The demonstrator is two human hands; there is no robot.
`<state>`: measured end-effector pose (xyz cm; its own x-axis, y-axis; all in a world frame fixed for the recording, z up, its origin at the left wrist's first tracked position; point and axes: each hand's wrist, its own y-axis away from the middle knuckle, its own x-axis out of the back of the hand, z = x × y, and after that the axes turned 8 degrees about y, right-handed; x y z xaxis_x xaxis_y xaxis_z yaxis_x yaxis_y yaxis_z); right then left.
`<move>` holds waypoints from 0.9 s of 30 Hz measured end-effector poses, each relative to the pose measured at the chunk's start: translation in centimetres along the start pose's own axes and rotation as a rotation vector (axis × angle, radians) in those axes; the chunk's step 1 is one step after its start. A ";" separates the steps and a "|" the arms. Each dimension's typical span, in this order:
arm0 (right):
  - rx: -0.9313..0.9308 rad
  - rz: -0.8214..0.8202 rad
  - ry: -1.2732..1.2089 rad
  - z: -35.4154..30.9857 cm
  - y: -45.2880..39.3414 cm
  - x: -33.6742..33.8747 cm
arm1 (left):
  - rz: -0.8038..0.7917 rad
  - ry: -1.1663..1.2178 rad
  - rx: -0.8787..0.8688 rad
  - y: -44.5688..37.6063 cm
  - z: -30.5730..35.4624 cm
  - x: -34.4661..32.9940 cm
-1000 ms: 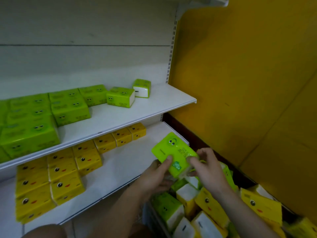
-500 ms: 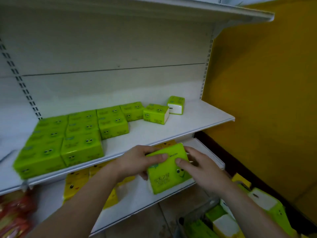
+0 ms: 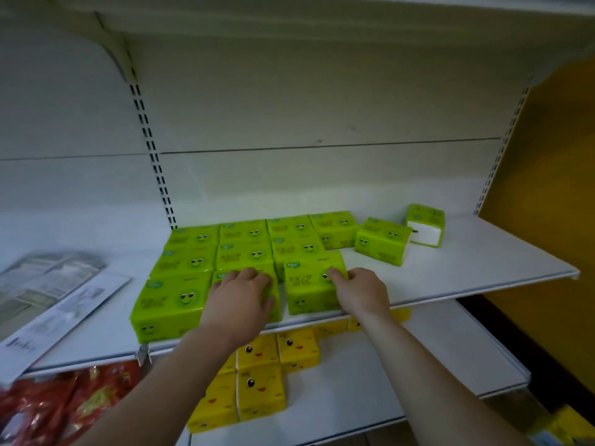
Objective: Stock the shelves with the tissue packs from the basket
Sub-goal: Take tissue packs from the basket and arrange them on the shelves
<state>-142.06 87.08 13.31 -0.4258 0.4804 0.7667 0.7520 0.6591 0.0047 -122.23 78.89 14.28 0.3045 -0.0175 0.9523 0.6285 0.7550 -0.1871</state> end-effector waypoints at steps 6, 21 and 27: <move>0.014 0.131 0.115 -1.0 -0.7 -3.1 | 0.056 0.099 -0.029 -0.7 -1.2 -0.2; 0.080 0.136 -0.016 17.3 11.8 13.3 | -0.214 0.674 -0.412 6.3 18.9 -6.8; -0.084 0.147 0.221 27.3 20.8 19.8 | -0.689 0.599 -0.607 13.1 28.1 -13.9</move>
<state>-148.56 126.06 11.08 -0.1961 0.4235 0.8844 0.8405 0.5371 -0.0708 -138.29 107.44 5.37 -0.0517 -0.7517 0.6575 0.9952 0.0158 0.0963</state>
